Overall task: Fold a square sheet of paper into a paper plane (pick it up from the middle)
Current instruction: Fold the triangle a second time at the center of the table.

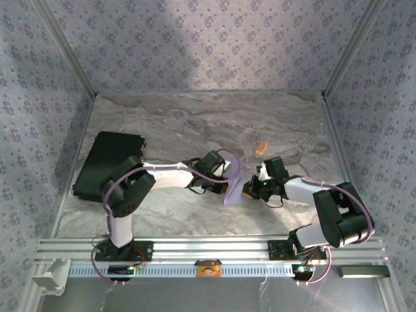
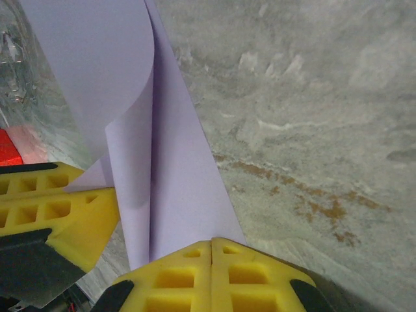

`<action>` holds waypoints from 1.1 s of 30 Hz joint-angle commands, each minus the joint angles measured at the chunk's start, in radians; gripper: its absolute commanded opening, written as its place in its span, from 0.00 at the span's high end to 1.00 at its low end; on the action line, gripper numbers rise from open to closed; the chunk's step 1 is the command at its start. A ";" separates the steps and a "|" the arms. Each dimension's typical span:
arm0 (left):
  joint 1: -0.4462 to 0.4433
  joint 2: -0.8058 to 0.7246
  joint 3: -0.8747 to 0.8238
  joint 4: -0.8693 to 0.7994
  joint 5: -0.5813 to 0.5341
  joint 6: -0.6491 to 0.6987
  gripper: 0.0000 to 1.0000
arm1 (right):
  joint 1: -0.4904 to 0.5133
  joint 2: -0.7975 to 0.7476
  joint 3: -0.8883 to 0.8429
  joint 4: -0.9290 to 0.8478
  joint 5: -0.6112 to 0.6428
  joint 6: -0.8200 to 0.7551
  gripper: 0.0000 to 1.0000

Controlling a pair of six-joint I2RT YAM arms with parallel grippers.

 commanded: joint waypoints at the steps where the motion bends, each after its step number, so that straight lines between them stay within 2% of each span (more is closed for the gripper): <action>1: 0.007 0.017 -0.026 0.024 0.018 -0.018 1.00 | 0.018 -0.058 0.041 -0.044 0.016 -0.007 0.95; 10: 0.008 0.006 -0.041 0.042 0.015 -0.032 1.00 | 0.065 -0.006 0.065 -0.024 0.013 0.014 0.95; 19: 0.008 -0.039 -0.027 0.028 0.002 -0.017 1.00 | 0.060 0.068 0.039 -0.042 0.065 0.006 0.98; 33: 0.012 -0.038 -0.025 0.025 -0.022 0.000 1.00 | 0.058 0.070 0.041 -0.043 0.061 -0.008 0.98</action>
